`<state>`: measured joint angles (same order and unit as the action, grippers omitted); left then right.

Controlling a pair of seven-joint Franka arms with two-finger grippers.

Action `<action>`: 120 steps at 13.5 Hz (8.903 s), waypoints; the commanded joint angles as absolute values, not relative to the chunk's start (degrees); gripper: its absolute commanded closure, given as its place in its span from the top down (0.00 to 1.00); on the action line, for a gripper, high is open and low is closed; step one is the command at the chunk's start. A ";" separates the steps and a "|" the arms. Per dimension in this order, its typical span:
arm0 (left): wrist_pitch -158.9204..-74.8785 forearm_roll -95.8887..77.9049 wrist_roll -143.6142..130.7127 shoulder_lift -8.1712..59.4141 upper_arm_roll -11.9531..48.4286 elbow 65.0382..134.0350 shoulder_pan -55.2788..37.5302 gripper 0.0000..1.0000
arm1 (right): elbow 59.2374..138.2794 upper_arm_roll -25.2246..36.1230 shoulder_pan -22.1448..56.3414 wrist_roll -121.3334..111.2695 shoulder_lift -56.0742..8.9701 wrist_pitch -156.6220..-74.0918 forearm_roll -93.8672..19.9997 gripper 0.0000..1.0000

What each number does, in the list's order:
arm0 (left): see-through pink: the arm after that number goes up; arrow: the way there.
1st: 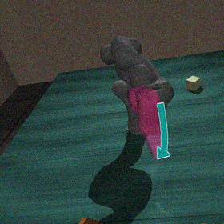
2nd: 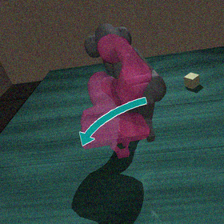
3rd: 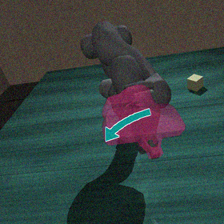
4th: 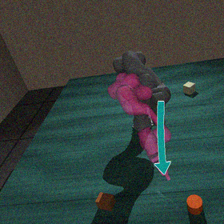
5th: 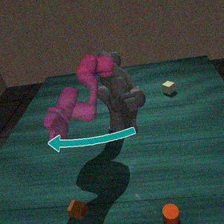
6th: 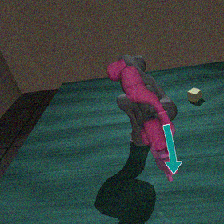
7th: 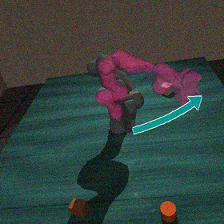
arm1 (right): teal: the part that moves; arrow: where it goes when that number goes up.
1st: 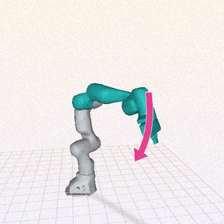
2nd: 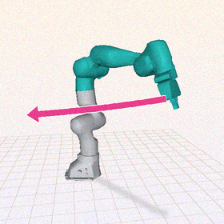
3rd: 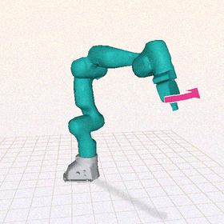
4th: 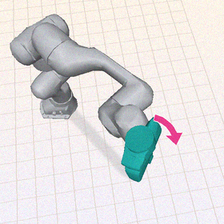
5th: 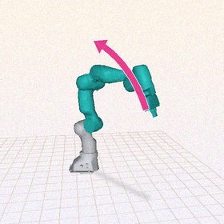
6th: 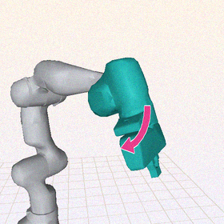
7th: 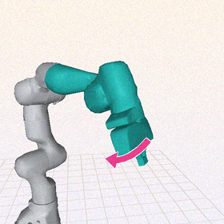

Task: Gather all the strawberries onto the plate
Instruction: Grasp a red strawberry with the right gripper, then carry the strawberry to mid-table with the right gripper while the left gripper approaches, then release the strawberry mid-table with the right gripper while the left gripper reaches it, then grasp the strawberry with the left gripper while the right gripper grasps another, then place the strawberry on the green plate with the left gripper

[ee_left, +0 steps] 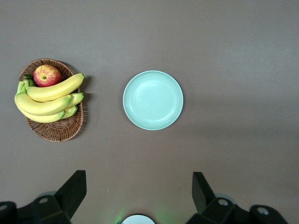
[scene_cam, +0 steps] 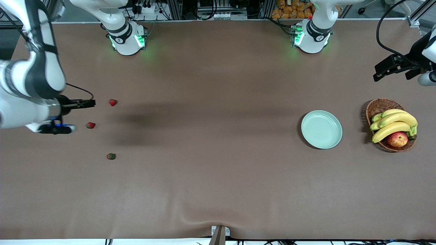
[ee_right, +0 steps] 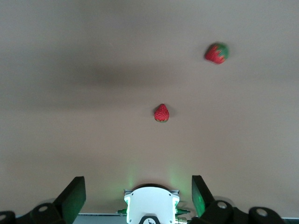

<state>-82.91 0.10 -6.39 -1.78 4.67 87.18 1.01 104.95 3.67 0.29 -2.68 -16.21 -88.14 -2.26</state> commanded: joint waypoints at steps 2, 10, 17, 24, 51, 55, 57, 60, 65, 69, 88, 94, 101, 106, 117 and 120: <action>-82.53 -1.41 -5.54 -2.46 4.39 87.63 1.23 1.00 | 118.19 3.25 -0.44 -3.25 -17.21 -99.64 -1.85 1.00; -82.53 -1.41 -5.54 -2.90 4.31 89.03 1.23 1.00 | 123.40 3.34 -3.08 -3.43 -25.13 -108.02 -1.32 1.00; -82.53 -1.41 -5.62 -2.81 4.39 89.12 1.14 1.00 | 124.54 3.34 -2.99 -3.34 -26.37 -108.37 -1.23 0.78; -82.53 -1.41 -5.54 -2.99 4.31 89.56 1.32 1.00 | 124.54 3.34 -2.72 -3.43 -27.07 -111.97 -1.23 0.64; -87.53 -1.41 -5.63 -2.20 4.57 94.91 0.62 1.00 | 95.54 3.34 43.67 2.08 -41.22 -131.74 -58.45 0.11; -90.70 -1.32 -5.71 -0.62 7.55 96.33 -0.26 1.00 | 95.19 3.43 43.68 3.78 -41.22 -131.66 -57.75 0.71; -92.80 -1.32 -6.06 1.22 9.74 96.33 -0.44 1.00 | 95.19 3.60 42.98 1.95 -40.70 -131.14 -57.57 1.00; -96.23 -1.41 -7.64 4.38 13.69 95.89 -0.70 1.00 | 95.36 5.35 40.88 0.09 -39.29 -127.90 -55.38 1.00; -108.60 -0.97 -19.13 15.80 23.11 95.71 -4.37 1.00 | 96.77 14.13 34.65 -7.38 -36.83 -122.80 -40.81 1.00; -117.06 3.13 -40.20 28.18 22.50 90.46 -17.81 1.00 | 97.47 16.52 24.99 -7.90 -35.33 -115.50 -33.24 1.00; -126.56 15.91 -59.15 46.67 21.09 88.07 -30.06 0.73 | 96.24 16.44 14.15 -11.25 -40.43 -132.72 -9.67 1.00; -126.56 15.91 -58.89 46.76 21.09 88.95 -29.71 0.17 | 96.68 16.35 14.24 -11.25 -41.13 -132.01 -9.67 0.64; -112.61 15.82 -57.31 35.79 21.27 89.21 -20.41 0.00 | 96.68 16.26 15.12 -11.07 -41.13 -132.19 -9.76 0.19; -107.49 15.82 -40.38 27.97 21.53 95.86 -6.97 0.00 | 91.68 14.15 17.21 -7.93 -39.64 -132.01 -12.38 0.02; -120.67 17.58 -18.38 27.51 21.71 110.74 16.08 0.71 | 91.85 12.31 41.39 25.05 -38.58 -127.00 -35.83 0.08; -119.89 17.23 -18.28 26.11 21.80 110.22 15.91 1.00 | 91.93 10.73 44.55 25.13 -38.85 -127.09 -42.44 0.12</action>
<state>-120.22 16.28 -18.10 28.24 20.94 109.82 16.04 91.29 11.61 43.35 24.58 -39.31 -127.28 -38.87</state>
